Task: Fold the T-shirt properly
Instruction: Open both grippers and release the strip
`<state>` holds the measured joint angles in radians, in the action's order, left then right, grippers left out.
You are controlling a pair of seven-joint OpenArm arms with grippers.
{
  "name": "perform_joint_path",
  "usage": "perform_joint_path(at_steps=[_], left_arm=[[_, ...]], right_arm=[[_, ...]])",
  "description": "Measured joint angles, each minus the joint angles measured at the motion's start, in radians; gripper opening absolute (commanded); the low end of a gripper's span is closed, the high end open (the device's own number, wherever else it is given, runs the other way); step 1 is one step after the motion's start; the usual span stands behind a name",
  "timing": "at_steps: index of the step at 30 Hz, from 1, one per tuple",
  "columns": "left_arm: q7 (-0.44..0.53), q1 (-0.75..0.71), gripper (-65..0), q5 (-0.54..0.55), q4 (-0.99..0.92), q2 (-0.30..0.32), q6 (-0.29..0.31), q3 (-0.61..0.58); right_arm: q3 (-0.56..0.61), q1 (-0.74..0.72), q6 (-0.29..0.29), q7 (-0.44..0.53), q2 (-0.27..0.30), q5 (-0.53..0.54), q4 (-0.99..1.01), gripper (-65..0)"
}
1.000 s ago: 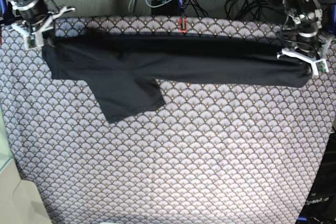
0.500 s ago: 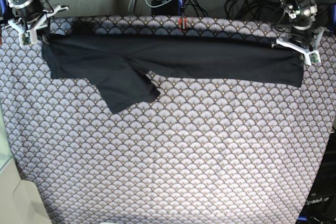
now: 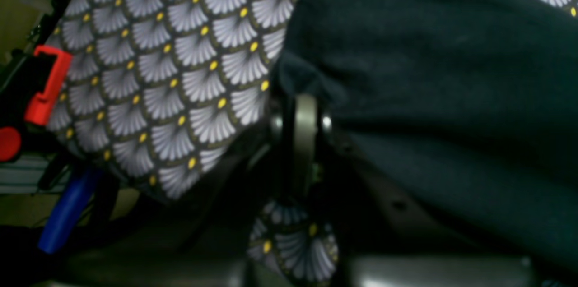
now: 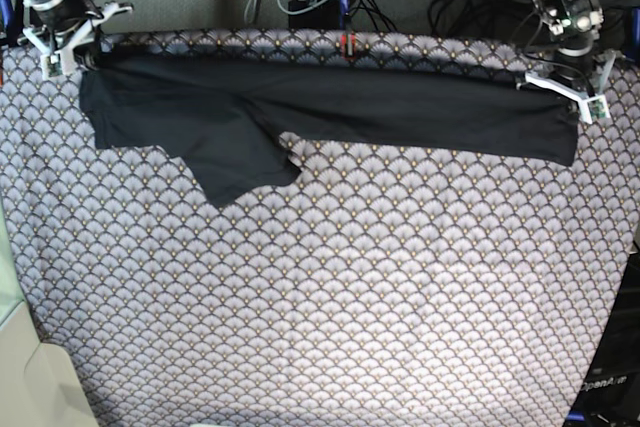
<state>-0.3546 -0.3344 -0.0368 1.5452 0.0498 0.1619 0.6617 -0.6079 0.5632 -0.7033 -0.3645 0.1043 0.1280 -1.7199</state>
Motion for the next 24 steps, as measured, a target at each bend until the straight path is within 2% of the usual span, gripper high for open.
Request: perform_joint_path(at_steps=[3, 6, 9, 11, 13, 15, 21, 24], left_arm=[[0.0, 0.0, -65.0, 0.0, 0.0, 0.0, 0.0, 0.0], [0.0, 0.0, -58.1, 0.0, 0.0, 0.0, 0.002, 0.0], [0.0, 0.0, -48.6, -0.003, 0.0, -0.001, 0.102, 0.005], [0.0, 0.0, -44.7, -0.004, 0.0, -0.003, 0.163, 0.006], [0.0, 0.0, -44.1, -0.004, 0.002, -0.003, 0.209, 0.006], [0.001, 0.0, -43.9, -0.004, 0.002, -0.004, 0.225, 0.006], [0.001, -0.001, -43.8, -0.004, 0.002, -0.004, 0.224, 0.009], [0.007, 0.0, -43.7, -0.004, 0.002, -0.018, 0.232, 0.053]], right_arm=[[0.0, -0.01, 0.0, 0.018, 0.0, 0.0, 0.008, -65.0], [0.0, -0.013, 0.0, 0.018, 0.0, 0.0, 0.026, -65.0], [0.0, -0.014, 0.0, 0.018, 0.0, 0.0, 0.027, -65.0], [0.0, -0.014, 0.0, 0.018, 0.0, 0.0, 0.027, -65.0], [0.0, -0.013, 0.0, 0.018, 0.0, 0.0, 0.027, -65.0], [-0.003, -0.014, 0.0, 0.018, 0.0, 0.0, 0.024, -65.0], [-0.007, -0.03, 0.0, 0.015, 0.0, -0.004, 0.024, -65.0], [-0.007, -0.027, 0.0, 0.014, 0.0, -0.004, 0.024, -65.0]])
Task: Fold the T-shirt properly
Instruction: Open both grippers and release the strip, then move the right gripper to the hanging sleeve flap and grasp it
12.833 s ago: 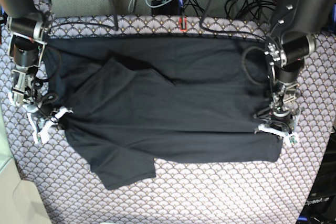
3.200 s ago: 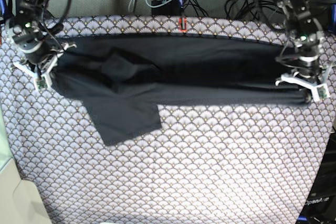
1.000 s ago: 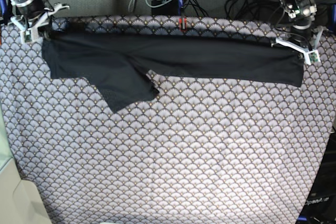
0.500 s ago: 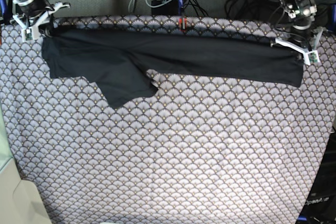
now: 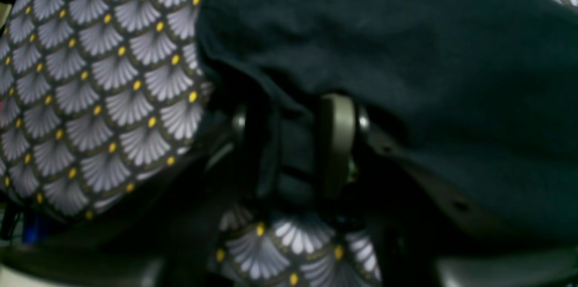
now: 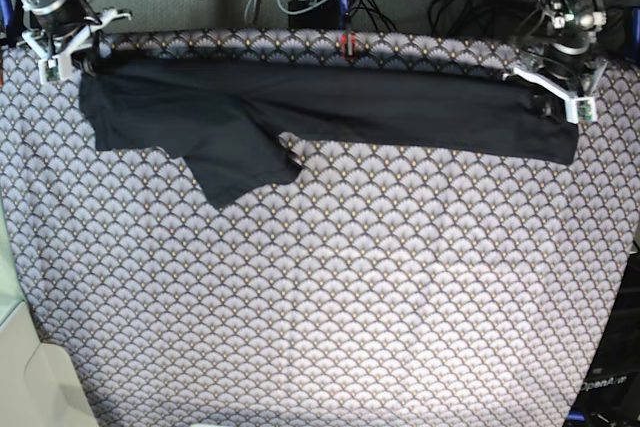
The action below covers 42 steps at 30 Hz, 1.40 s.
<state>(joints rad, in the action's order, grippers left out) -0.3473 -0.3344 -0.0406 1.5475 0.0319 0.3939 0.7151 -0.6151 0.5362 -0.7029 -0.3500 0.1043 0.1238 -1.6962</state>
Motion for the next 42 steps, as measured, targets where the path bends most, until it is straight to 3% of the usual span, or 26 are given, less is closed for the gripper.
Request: perform_joint_path(at_steps=[10, 14, 16, 20, 25, 29, 36, 39, 42], left_arm=[[-0.003, -0.003, -42.3, -0.003, 0.003, -0.01, 0.0, 0.049], [-0.003, -0.003, -29.5, 0.0, 0.003, -0.014, 0.002, 0.089], [-0.004, -0.004, -24.7, -0.002, 0.003, -0.014, 0.0, 0.109], [-0.003, -0.002, -27.5, -0.003, 0.003, -0.019, 0.106, 0.14], [-0.004, 0.02, -27.6, -0.015, 0.002, -0.043, 0.134, 0.22], [-0.004, 0.03, -27.6, -0.013, -0.001, -0.045, 0.188, 0.261], [-0.004, 0.03, -27.6, -0.008, -0.001, -0.046, 0.234, 0.315], [-0.004, 0.03, -27.6, -0.008, -0.001, -0.046, 0.239, 0.319], [-0.004, 0.034, -27.6, -0.015, -0.001, -0.046, 0.239, 0.319]], right_arm=[[0.0, -0.006, 0.0, -0.032, 0.0, -0.003, 0.0, -65.0], [-0.026, -0.058, -0.005, -0.12, -0.003, -0.003, 0.006, -64.8], [-0.043, -0.073, -0.003, -0.142, 0.007, 0.003, 0.006, -60.1], [-0.055, -0.077, -0.002, -0.192, 0.014, -0.012, 0.006, -47.3], [-0.056, -0.078, 0.0, -0.189, 0.014, -0.01, 0.006, -36.9], [-0.069, -0.079, -0.001, -0.189, 0.013, -0.006, 0.006, -34.3], [-0.176, -0.12, 0.0, -0.185, 0.018, -0.003, 0.002, -34.0], [-0.185, -0.121, 0.0, -0.181, 0.062, -0.003, 0.001, -34.0], [-0.191, -0.13, 0.0, -0.201, 0.066, -0.004, 0.0, -34.0]])
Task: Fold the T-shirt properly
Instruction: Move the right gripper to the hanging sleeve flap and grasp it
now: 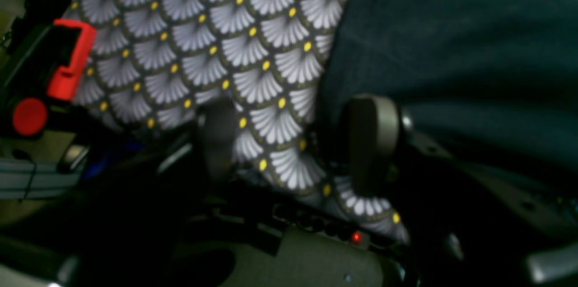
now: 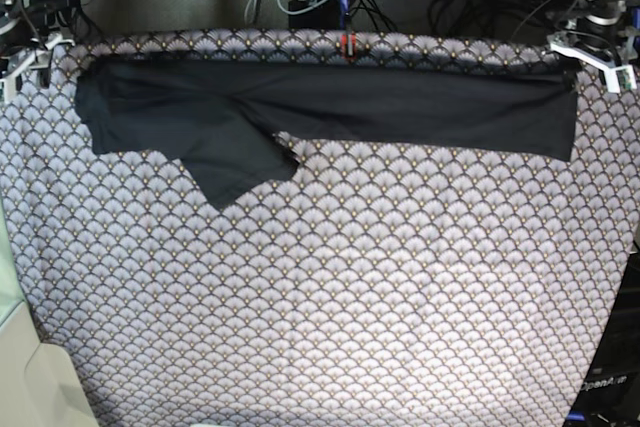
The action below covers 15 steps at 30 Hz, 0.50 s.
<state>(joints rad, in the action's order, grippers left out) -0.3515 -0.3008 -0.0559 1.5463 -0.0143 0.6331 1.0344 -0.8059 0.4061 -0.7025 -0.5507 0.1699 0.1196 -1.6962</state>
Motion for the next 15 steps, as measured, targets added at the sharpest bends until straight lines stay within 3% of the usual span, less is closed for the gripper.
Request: perform_joint_path(at_steps=[7, 10, 15], left_arm=[[-0.004, 0.015, -27.6, 0.0, 0.0, 0.0, 0.0, 0.002], [-0.008, 0.013, -27.6, 0.0, 0.0, 0.0, 0.0, 0.004], [-0.003, 0.014, -27.6, 0.0, 0.0, -0.019, -0.001, 0.004]], right_arm=[[0.032, -0.027, 0.002, -0.007, 0.011, 0.001, -0.127, -33.9], [0.135, -0.079, 0.0, -0.097, 0.009, 0.019, -0.176, -33.9], [0.296, -0.23, -0.002, -0.332, 0.011, 0.02, -0.184, -33.9]])
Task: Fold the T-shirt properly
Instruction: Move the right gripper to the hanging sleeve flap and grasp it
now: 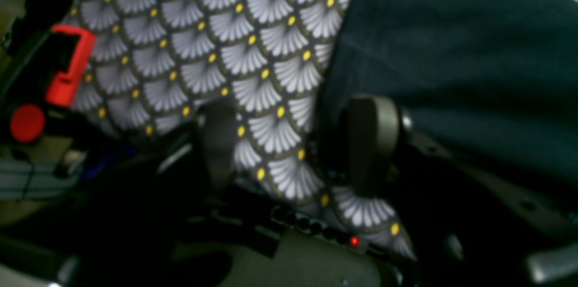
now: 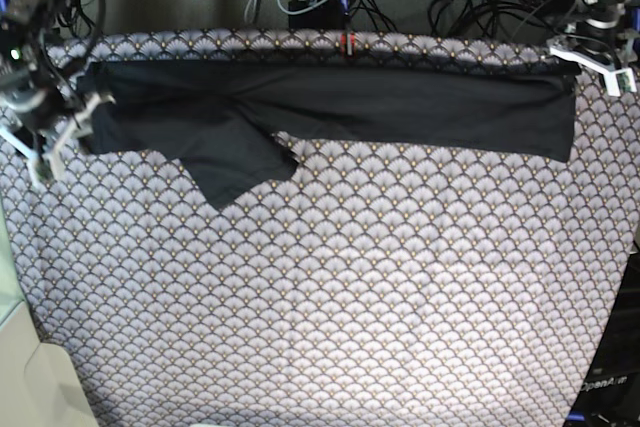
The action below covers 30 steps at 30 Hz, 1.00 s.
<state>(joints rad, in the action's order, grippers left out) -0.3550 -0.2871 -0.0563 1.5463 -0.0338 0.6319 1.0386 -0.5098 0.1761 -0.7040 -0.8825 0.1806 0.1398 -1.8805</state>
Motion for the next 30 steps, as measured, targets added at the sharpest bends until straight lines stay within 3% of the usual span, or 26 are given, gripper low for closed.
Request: perform_joint_path(at_steps=[5, 11, 16, 30], left_arm=[[-0.004, -0.002, -27.6, -0.003, 0.0, -0.002, 0.001, 0.0], [-0.004, -0.003, -27.6, -0.003, 0.0, -0.002, 0.001, 0.0], [-0.004, -0.002, -27.6, -0.003, 0.0, -0.002, 0.0, 0.0], [-0.005, 0.003, -27.6, -0.003, 0.0, -0.002, -0.003, 0.0]], right_arm=[[0.076, -0.124, 0.002, -0.129, -0.035, -0.002, 0.0, -33.9], [0.129, -0.187, 0.002, -0.207, -0.101, 0.001, 0.039, -33.9], [0.167, -0.203, 0.002, -0.207, -0.118, -0.005, 0.196, -33.9], [0.183, -0.316, 0.002, -0.151, -0.15, -0.004, 0.406, -33.9]])
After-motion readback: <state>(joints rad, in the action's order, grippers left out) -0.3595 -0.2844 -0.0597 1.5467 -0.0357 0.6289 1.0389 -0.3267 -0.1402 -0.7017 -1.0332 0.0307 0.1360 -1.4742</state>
